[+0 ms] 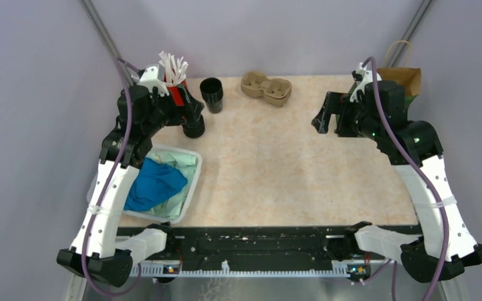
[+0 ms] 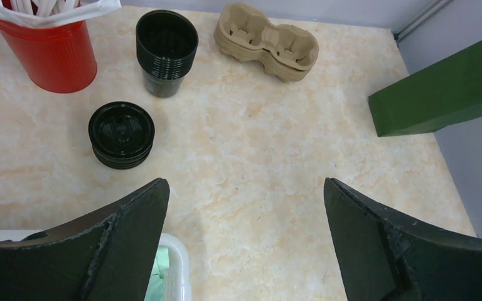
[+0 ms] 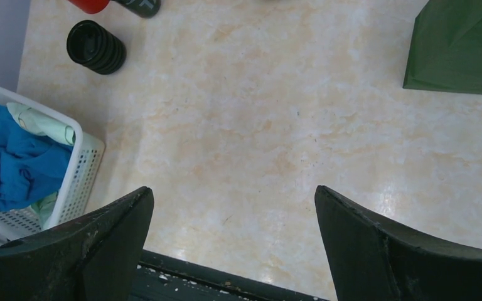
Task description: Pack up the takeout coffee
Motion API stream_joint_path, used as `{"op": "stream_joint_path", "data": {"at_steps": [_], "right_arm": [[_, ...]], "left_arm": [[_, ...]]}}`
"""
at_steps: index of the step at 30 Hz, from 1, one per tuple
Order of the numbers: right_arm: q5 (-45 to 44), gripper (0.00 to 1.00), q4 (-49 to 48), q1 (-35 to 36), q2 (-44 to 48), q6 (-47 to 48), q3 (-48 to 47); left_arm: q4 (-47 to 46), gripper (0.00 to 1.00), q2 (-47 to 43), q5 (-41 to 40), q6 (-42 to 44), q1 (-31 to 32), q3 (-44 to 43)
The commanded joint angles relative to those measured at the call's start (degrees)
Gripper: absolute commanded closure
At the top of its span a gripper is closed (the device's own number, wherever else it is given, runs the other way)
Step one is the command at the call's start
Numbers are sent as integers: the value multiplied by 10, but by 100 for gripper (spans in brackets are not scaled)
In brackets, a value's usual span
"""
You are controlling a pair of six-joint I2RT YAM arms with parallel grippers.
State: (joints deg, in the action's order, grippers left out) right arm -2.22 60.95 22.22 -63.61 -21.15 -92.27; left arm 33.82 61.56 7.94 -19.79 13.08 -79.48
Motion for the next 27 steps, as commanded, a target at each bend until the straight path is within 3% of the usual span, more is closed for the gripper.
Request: {"op": "stream_joint_path", "data": {"at_steps": [1, 7, 12, 19, 27], "right_arm": [[21, 1, -3, -4, -3, 2, -18], [21, 1, 12, -4, 7, 2, -1], [21, 1, 6, -4, 22, 3, 24], [36, 1, -7, -5, 11, 14, 47], [46, 1, -13, -4, -21, 56, 31]], "left_arm": [[-15, 1, 35, -6, -9, 5, 3], [-9, 2, 137, -19, -29, 29, -26], [-43, 12, 233, -19, 22, 54, -74], [-11, 27, 412, -15, 115, 62, -261], [62, 40, 611, -41, 150, 60, -494]]}}
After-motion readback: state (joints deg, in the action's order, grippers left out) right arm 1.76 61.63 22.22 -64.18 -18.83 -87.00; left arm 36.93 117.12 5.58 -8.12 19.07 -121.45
